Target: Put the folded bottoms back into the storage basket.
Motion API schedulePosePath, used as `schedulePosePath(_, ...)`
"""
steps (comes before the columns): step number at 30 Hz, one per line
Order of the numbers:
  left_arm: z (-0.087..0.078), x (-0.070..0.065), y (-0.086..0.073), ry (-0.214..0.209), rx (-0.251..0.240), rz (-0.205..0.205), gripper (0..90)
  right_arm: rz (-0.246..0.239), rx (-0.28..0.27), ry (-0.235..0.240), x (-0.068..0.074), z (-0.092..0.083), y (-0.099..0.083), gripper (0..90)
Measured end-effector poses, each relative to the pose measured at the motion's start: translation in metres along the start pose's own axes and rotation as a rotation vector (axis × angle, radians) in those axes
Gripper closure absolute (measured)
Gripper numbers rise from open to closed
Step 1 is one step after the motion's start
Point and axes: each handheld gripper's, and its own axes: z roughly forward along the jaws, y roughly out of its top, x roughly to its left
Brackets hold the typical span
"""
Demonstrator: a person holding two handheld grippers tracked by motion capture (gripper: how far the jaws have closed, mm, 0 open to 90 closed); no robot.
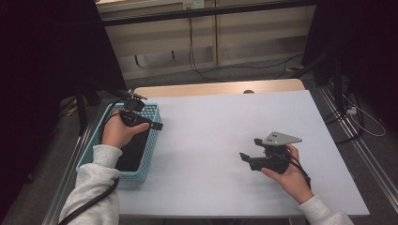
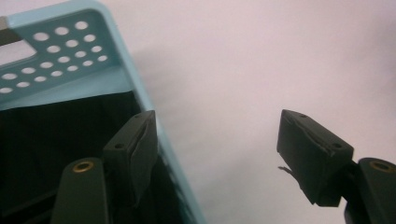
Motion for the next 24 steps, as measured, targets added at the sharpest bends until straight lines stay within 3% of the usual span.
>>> schedulePosePath(7,0.008,-0.011,-0.001,-0.014,-0.003,0.019,26.7,0.006,0.008,0.003,-0.003,-0.004,-0.004,21.7)
schedulePosePath(15,0.016,-0.018,-0.007,-0.038,-0.013,0.012,24.2,0.013,0.019,0.001,-0.007,-0.011,-0.008,21.4)
schedulePosePath(24,0.016,-0.025,-0.014,-0.076,-0.026,0.034,23.2,0.021,0.027,0.002,-0.012,-0.016,-0.012,21.1)
